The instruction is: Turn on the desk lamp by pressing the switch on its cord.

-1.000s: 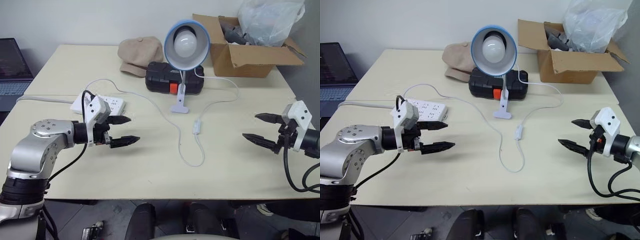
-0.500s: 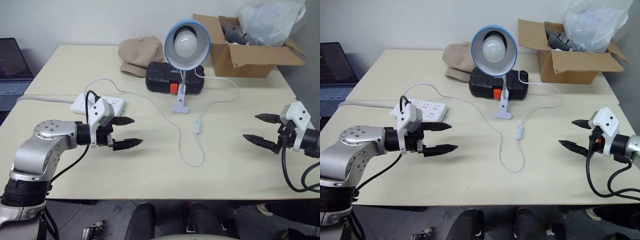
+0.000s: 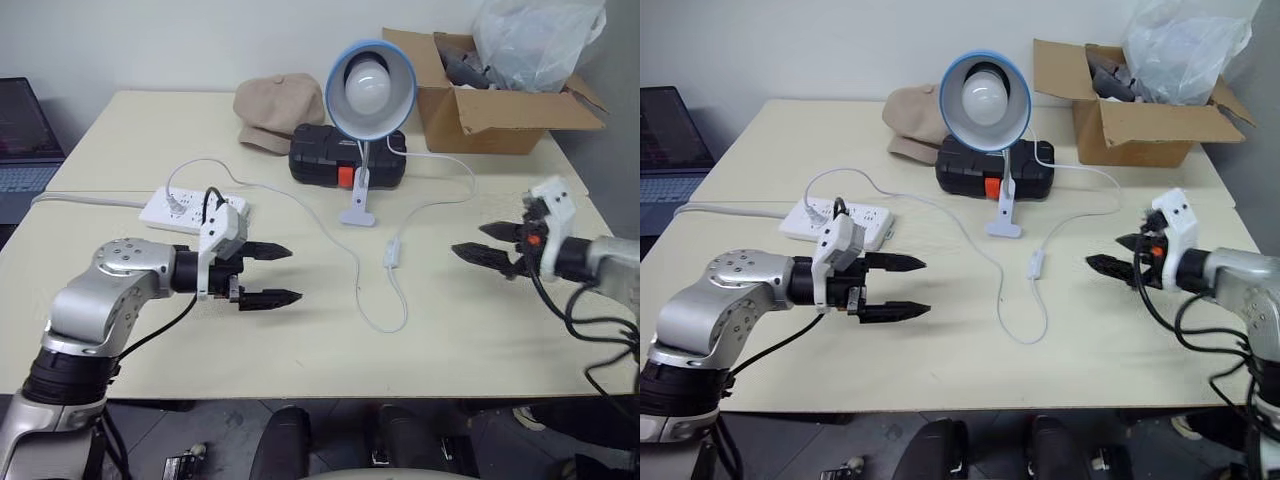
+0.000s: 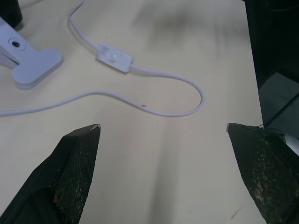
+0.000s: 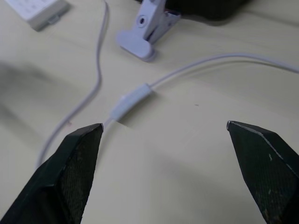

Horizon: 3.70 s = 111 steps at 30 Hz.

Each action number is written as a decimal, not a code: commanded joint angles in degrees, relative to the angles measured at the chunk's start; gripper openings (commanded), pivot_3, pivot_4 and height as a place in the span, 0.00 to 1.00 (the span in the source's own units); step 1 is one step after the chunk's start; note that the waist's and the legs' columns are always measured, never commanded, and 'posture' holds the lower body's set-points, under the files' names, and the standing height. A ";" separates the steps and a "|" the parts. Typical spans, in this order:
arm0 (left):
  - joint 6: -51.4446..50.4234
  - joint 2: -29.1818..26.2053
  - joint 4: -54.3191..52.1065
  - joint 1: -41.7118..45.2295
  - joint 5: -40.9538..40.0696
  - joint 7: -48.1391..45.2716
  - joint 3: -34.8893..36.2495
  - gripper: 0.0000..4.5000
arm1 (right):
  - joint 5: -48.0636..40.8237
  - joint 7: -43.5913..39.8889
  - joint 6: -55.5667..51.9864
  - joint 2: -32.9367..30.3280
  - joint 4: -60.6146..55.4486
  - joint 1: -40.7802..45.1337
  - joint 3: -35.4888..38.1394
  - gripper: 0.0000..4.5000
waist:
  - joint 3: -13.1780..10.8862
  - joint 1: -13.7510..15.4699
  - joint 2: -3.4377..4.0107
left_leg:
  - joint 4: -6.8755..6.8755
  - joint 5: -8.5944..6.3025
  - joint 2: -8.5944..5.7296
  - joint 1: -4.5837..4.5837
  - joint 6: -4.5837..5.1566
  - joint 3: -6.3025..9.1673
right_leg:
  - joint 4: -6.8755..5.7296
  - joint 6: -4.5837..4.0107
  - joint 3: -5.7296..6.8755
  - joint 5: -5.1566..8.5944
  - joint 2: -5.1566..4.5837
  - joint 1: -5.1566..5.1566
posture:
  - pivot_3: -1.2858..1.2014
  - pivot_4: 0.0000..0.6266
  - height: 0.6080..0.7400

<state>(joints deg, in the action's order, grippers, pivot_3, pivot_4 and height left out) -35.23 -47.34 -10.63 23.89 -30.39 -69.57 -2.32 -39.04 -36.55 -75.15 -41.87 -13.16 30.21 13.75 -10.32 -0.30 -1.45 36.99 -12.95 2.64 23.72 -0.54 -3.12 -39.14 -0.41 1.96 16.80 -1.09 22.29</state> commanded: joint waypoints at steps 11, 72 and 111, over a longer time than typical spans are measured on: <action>2.61 2.56 0.08 2.75 1.66 -0.86 -3.11 1.00 | 4.45 16.84 -15.68 22.03 13.86 15.05 3.52 0.99 | 0.01 0.14 -0.01 | -0.01 -0.01 -0.03 0.16 0.02 0.02 | -0.01 -0.05 0.03 -0.03 -0.01 0.11 | 0.52 0.24 1.00; -10.14 15.29 8.51 13.55 -8.29 6.22 1.86 1.00 | -3.37 11.30 2.20 29.27 11.79 14.55 10.95 0.08 | 0.01 -0.13 -0.01 | 0.00 0.00 0.00 0.67 0.02 -0.14 | -0.46 -0.07 -0.15 -0.05 0.03 0.89 | 0.52 0.24 1.00; -28.04 25.25 12.82 17.98 -22.78 8.10 4.01 0.67 | -34.91 16.59 -1.06 24.76 -2.39 9.04 5.02 0.08 | 0.01 -0.72 -0.01 | 0.06 0.01 -0.01 0.66 0.00 -0.11 | -0.56 -0.08 -0.16 -0.04 0.03 0.92 | 0.52 0.24 1.00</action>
<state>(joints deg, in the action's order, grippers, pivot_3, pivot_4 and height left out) -64.32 -22.03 3.92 41.77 -52.78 -60.22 2.17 -71.39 -20.55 -77.68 -16.56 -13.75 38.89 18.86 -10.31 -1.03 -1.46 37.04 -12.94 2.63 24.38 -0.54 -3.23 -39.70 -0.50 1.80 16.76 -1.06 23.21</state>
